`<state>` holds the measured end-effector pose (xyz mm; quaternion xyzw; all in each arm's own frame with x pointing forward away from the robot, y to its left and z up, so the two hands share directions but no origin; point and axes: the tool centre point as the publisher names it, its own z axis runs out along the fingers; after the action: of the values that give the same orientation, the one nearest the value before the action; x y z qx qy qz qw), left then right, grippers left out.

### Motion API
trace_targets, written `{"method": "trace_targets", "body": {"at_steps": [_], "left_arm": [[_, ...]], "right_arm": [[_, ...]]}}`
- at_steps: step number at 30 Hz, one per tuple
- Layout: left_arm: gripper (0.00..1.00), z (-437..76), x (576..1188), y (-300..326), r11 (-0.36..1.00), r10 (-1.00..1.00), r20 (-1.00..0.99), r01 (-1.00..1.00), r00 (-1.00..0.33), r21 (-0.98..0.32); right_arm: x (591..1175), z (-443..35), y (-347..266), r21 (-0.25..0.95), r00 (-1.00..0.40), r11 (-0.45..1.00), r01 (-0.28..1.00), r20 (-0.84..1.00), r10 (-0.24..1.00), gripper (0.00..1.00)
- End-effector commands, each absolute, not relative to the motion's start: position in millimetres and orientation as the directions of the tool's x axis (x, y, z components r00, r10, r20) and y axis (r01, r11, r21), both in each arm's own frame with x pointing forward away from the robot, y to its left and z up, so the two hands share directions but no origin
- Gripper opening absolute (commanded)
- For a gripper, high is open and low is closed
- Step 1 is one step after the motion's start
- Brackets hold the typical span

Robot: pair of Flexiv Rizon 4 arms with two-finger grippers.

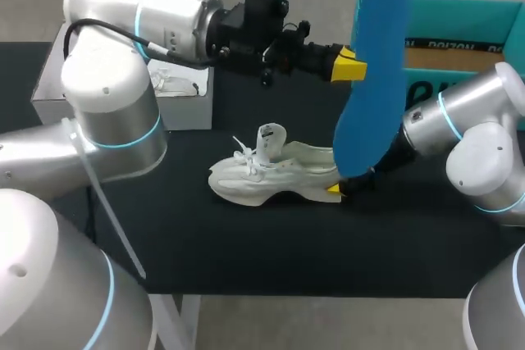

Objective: Take the shoe out of the shoebox, open the shoe tongue, remove and reinsert the insole, then place the shoe into the shoebox

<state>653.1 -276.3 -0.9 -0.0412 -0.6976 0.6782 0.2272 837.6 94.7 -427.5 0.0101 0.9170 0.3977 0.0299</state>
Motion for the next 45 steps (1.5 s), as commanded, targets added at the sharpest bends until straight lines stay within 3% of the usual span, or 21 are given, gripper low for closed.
{"method": "trace_targets", "body": {"at_steps": [1,13,25,38,39,41,42,45], "left_arm": [[0.00,-8,639,-261,-0.023,0.422,0.425,-0.478,-0.801,-0.878],[0.00,-8,639,-261,-0.023,0.422,0.425,-0.478,-0.801,-0.878],[0.00,-34,619,-236,0.083,0.466,0.485,-0.510,-0.740,-0.856],[0.00,-19,590,-218,0.070,0.464,0.485,-0.515,-0.741,-0.854],[0.00,-18,590,-218,0.078,0.460,0.490,-0.517,-0.740,-0.853],[0.00,-17,588,-215,0.088,0.456,0.497,-0.519,-0.738,-0.850],[0.00,-17,588,-215,0.088,0.453,0.504,-0.526,-0.735,-0.846],[0.00,-17,589,-213,0.086,0.456,0.503,-0.526,-0.734,-0.846]], "right_arm": [[838,-433,96,0.730,-0.998,0.684,-0.005,-0.049,0.044,0.00],[838,-433,96,0.730,-0.998,0.684,-0.005,-0.049,0.044,0.00],[838,-433,96,0.730,-0.998,0.684,-0.005,-0.049,0.044,0.00],[838,-433,96,0.730,-0.998,0.684,-0.005,-0.049,0.044,0.00],[838,-433,96,0.730,-0.998,0.684,-0.005,-0.049,0.044,0.10],[838,-433,96,0.730,-0.998,0.684,-0.005,-0.049,0.044,0.44],[838,-433,96,0.730,-0.998,0.684,-0.005,-0.049,0.044,0.98],[839,-431,92,0.708,-0.997,0.706,0.007,-0.048,0.058,1.00]]}}
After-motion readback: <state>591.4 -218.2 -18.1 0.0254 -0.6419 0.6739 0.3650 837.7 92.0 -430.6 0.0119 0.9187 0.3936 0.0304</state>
